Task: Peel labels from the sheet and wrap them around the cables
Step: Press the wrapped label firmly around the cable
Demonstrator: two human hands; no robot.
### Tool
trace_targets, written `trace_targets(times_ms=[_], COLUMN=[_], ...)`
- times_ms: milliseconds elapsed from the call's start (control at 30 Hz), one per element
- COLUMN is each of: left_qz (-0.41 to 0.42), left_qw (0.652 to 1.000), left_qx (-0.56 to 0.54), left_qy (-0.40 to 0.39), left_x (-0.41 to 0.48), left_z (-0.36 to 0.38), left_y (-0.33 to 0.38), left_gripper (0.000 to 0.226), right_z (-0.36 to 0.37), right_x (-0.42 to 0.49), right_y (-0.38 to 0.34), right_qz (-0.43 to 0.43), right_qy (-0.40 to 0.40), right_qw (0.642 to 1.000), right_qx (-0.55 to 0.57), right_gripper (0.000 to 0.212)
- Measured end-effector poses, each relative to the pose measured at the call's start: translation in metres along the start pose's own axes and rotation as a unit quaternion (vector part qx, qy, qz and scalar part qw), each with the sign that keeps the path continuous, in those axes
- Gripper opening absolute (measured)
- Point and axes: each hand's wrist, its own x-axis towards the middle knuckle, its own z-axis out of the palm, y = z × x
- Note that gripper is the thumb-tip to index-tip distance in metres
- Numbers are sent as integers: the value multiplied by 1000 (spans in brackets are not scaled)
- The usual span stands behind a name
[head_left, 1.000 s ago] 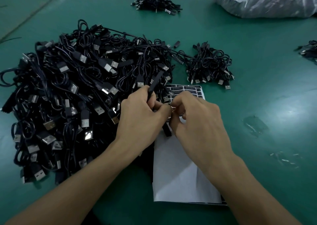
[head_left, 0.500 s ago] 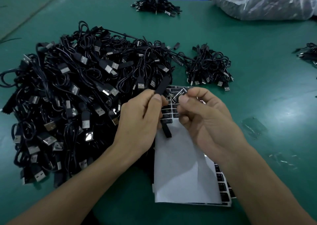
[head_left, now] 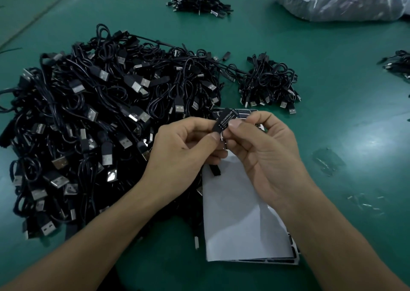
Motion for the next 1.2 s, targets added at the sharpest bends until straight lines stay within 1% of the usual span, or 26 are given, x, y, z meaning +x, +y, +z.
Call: trace_targets(times_ms=[167,300,433,633,1200], left_qz=[-21,-21,-18,-22,-24], left_qw=[999,999,999,999,1000], left_qx=[-21,-30,-30,-25,-19], left_qy=[-15,-20,-17,-16,-5], left_x=[0,0,1,1,2], left_z=[-2,-4,-5,-4,-3], left_y=[1,0,-2,-4,-3], left_gripper=[14,12,14,8,8], right_z=[-1,-2,-2,-4,-4], right_x=[1,-1,-3,-3,-4], right_y=[0,-2,-5,-6,-6], right_qz=[-23,-47,-79,-101,-132], right_qy=[3,-6,-15,-8,-13], right_qw=[999,997,989,977,964], right_qx=[-30,-65,-127,-185,-230], right_gripper=[26,27,27,30,30])
